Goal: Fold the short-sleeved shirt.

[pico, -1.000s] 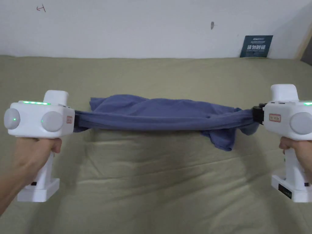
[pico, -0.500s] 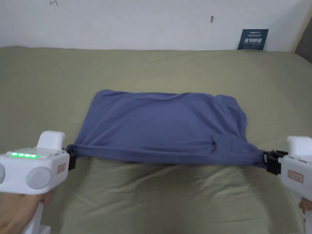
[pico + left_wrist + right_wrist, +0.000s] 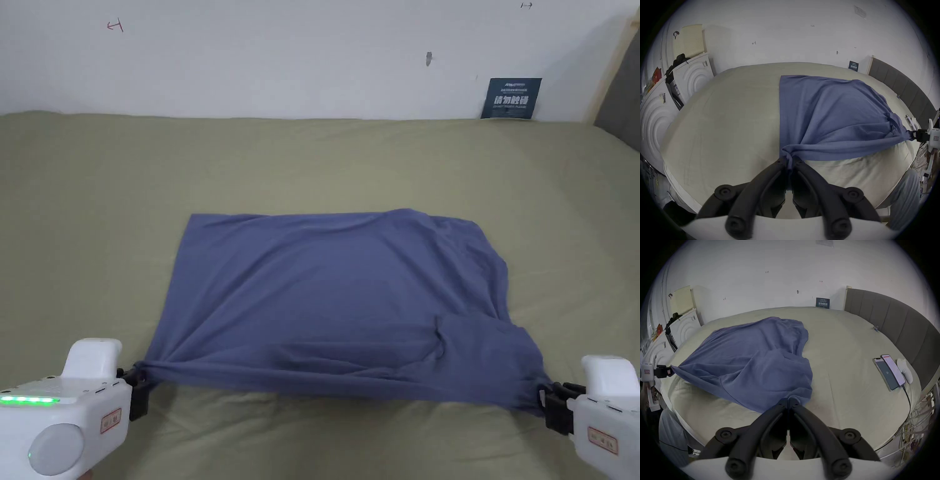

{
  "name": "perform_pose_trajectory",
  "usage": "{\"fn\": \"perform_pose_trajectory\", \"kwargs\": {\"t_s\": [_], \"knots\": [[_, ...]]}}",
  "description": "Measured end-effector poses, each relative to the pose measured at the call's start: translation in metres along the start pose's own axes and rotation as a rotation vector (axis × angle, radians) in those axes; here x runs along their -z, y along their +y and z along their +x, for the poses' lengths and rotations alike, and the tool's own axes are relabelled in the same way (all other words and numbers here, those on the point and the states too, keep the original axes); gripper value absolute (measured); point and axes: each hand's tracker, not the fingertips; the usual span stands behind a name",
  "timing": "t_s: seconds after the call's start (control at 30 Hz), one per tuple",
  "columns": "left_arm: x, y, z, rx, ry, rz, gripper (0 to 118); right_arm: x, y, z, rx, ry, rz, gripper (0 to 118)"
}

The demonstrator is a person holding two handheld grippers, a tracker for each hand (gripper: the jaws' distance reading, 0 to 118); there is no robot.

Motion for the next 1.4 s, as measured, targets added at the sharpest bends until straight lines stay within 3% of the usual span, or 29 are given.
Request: {"fn": "perform_pose_trajectory", "kwargs": {"t_s": [0.03, 0.07, 0.1, 0.13, 0.17, 0.23, 0.37, 0.4, 0.43, 0.47, 0.5, 0.57, 0.8, 0.83, 0.87, 0.9, 0.93, 1.07, 1.1, 1.17, 1.23, 1.33, 1.37, 1.4], "knots": [[0.001, 0.000, 0.000, -0.004, -0.002, -0.004, 11, 0.000, -0.001, 0.000, 0.000, 0.002, -0.002, 9], [0.001, 0.000, -0.002, -0.019, -0.012, -0.008, 30, 0.001, -0.001, -0.001, 0.003, 0.003, -0.006, 26], [0.002, 0.001, -0.004, -0.037, -0.029, -0.018, 82, 0.000, -0.001, -0.001, 0.006, -0.005, -0.007, 72], [0.002, -0.001, -0.005, -0.061, -0.041, -0.026, 117, 0.000, 0.000, -0.002, 0.012, -0.010, -0.010, 110], [0.004, -0.003, -0.006, -0.079, -0.032, -0.041, 118, -0.001, 0.000, -0.002, 0.021, -0.016, -0.028, 116], [-0.009, 0.000, -0.007, -0.096, -0.015, 0.035, 114, -0.007, -0.007, -0.001, 0.005, -0.032, 0.029, 111], [-0.028, -0.007, -0.013, -0.111, -0.025, 0.007, 109, -0.027, -0.003, 0.004, 0.044, -0.019, 0.023, 106], [-0.032, -0.007, -0.008, -0.111, -0.025, 0.007, 98, -0.032, -0.004, 0.005, 0.045, -0.021, 0.025, 98], [-0.037, -0.008, -0.006, -0.114, -0.007, 0.017, 77, -0.036, -0.003, 0.006, 0.046, -0.022, 0.033, 79], [-0.041, -0.008, -0.006, -0.117, -0.005, 0.016, 36, -0.039, -0.004, 0.006, 0.048, -0.021, 0.045, 47], [-0.040, -0.011, -0.007, -0.120, -0.007, -0.003, 0, -0.040, -0.008, 0.006, 0.045, -0.033, 0.048, 0], [-0.034, -0.020, -0.013, -0.148, -0.044, -0.023, 0, -0.040, -0.010, 0.009, 0.072, 0.034, 0.019, 0], [-0.028, -0.017, -0.013, -0.162, -0.028, -0.037, 3, -0.040, -0.018, 0.012, 0.091, 0.006, 0.017, 0], [-0.026, -0.015, -0.013, -0.161, -0.028, -0.038, 17, -0.039, -0.018, 0.013, 0.088, 0.005, 0.013, 0], [-0.024, -0.012, -0.012, -0.157, -0.017, -0.033, 48, -0.038, -0.017, 0.014, 0.084, 0.002, 0.015, 0], [-0.019, -0.009, -0.012, -0.152, -0.006, -0.034, 105, -0.038, -0.016, 0.015, 0.084, 0.004, 0.014, 0], [-0.011, -0.007, -0.015, -0.152, 0.002, -0.050, 118, -0.037, -0.015, 0.015, 0.086, 0.005, 0.013, 0], [0.017, -0.004, -0.022, -0.141, -0.005, -0.084, 103, -0.029, -0.011, 0.016, 0.083, 0.011, 0.000, 0], [0.024, -0.004, -0.024, -0.151, -0.026, -0.090, 84, -0.027, -0.011, 0.014, 0.079, 0.011, -0.001, 0], [0.028, -0.003, -0.022, -0.130, -0.032, -0.111, 27, -0.022, -0.009, 0.013, 0.072, 0.012, -0.010, 0], [0.019, 0.000, -0.010, -0.106, -0.049, -0.096, 12, -0.018, -0.008, 0.012, 0.064, 0.017, -0.018, 0], [0.019, -0.001, -0.008, -0.097, -0.049, -0.115, 4, -0.017, -0.006, 0.011, 0.067, 0.020, -0.011, 4], [0.018, -0.001, -0.010, -0.096, -0.049, -0.111, 4, -0.015, -0.005, 0.010, 0.065, 0.009, -0.006, 22], [0.017, -0.001, -0.011, -0.100, -0.050, -0.112, 4, -0.012, -0.003, 0.010, 0.058, 0.007, -0.014, 71]]}}
